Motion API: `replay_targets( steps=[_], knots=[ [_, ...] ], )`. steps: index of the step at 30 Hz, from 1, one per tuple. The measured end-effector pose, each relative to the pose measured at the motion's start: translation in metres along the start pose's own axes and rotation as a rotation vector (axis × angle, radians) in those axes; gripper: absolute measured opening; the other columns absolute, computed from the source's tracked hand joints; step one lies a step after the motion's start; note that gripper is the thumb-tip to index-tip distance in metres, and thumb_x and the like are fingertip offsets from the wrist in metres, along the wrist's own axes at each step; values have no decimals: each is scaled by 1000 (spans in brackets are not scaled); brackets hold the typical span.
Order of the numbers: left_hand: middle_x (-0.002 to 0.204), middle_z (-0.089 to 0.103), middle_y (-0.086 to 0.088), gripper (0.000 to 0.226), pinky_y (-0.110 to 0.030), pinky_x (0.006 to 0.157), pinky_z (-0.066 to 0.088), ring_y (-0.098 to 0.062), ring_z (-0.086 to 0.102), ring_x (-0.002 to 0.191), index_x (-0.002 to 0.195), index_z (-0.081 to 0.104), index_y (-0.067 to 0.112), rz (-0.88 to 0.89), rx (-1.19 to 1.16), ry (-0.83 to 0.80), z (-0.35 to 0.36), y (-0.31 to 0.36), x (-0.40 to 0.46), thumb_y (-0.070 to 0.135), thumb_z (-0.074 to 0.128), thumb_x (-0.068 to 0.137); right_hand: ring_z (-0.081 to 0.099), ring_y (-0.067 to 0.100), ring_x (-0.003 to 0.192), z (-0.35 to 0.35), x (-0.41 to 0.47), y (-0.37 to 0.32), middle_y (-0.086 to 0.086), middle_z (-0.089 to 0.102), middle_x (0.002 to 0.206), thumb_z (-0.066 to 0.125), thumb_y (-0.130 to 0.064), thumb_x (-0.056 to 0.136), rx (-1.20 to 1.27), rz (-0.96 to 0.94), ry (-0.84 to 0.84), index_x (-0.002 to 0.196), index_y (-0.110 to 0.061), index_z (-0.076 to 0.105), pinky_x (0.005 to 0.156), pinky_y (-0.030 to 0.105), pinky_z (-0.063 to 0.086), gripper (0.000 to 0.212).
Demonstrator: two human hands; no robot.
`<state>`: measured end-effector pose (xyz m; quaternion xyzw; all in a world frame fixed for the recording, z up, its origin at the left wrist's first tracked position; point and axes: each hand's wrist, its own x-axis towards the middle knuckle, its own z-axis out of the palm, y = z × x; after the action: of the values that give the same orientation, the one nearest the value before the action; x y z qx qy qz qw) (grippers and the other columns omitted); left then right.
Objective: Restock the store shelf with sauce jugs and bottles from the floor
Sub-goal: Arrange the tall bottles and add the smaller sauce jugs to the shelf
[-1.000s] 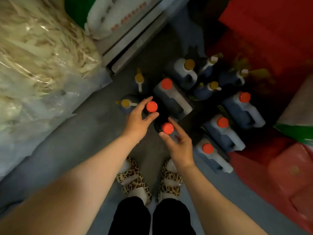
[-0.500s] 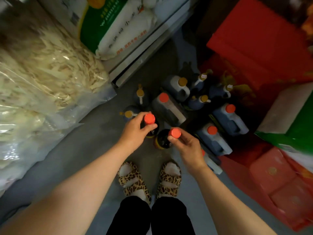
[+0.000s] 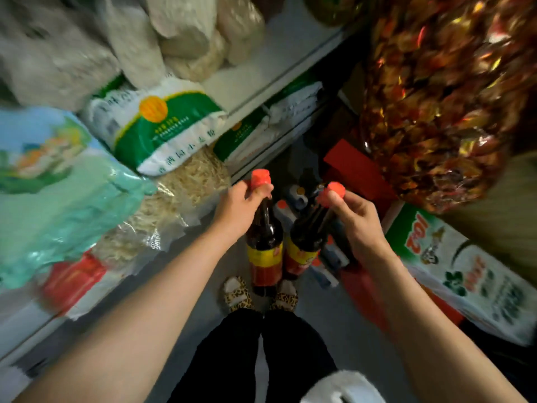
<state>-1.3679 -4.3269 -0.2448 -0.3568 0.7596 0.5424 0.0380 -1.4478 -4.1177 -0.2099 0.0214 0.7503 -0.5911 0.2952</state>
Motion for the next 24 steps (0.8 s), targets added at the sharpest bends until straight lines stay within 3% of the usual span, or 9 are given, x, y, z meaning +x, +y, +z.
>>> replay_targets(
  steps=[2,5,8,10,12,15,17,21,24],
  knots=[
    [67,64,-4,37,-28,58,44,-20,60,65,72,65,20,104,-5,26,-32,59,-17,52,62,92,64,18,87,3,-16,-64,5,75,89,70,-52,87,-27,-115,20,91,-13,78,82,40,48,39],
    [64,65,-3,45,-19,57,44,-12,58,61,68,65,18,264,-20,47,-79,139,-35,54,59,93,60,24,74,10,-35,-157,12,73,82,68,-54,90,-72,-271,54,86,-13,79,68,45,48,42],
    [82,76,-6,57,-43,85,56,-26,72,85,82,75,18,367,-146,73,-121,201,-43,73,58,82,65,15,73,12,-49,-243,20,76,89,66,-48,94,-90,-422,78,86,-6,78,70,33,52,45],
    [83,77,-4,55,-54,91,55,-27,74,87,81,74,21,449,-249,84,-148,240,-49,74,58,80,63,14,72,12,-54,-297,22,75,90,66,-50,93,-85,-518,77,83,-3,77,71,33,50,49],
    [82,75,-8,46,-50,88,57,-25,72,81,84,73,17,516,-356,123,-171,278,-57,60,57,91,61,15,65,13,-57,-346,22,73,85,68,-50,91,-52,-594,49,82,0,75,66,34,50,51],
    [77,71,-10,43,-33,68,56,-22,67,72,88,69,11,592,-454,152,-201,337,-77,45,46,102,61,23,67,15,-64,-415,28,73,91,71,-50,89,21,-697,8,83,1,75,67,35,48,51],
    [73,71,-6,43,-27,62,53,-19,67,68,88,68,12,655,-469,198,-222,371,-87,43,43,104,62,24,71,18,-65,-461,24,74,86,72,-50,88,47,-802,-32,76,-5,76,71,37,49,47],
    [70,71,-2,45,-29,68,52,-17,67,68,84,69,15,769,-527,363,-269,425,-106,44,42,104,63,17,66,35,-62,-542,3,72,71,76,-62,72,75,-960,-68,71,-6,75,72,36,52,56],
    [71,70,-1,44,-29,68,54,-17,66,69,89,67,14,771,-618,474,-300,444,-119,46,42,104,64,12,62,59,-59,-578,-4,72,64,79,-55,75,84,-1021,-163,64,-14,75,68,31,53,43]
  ],
)
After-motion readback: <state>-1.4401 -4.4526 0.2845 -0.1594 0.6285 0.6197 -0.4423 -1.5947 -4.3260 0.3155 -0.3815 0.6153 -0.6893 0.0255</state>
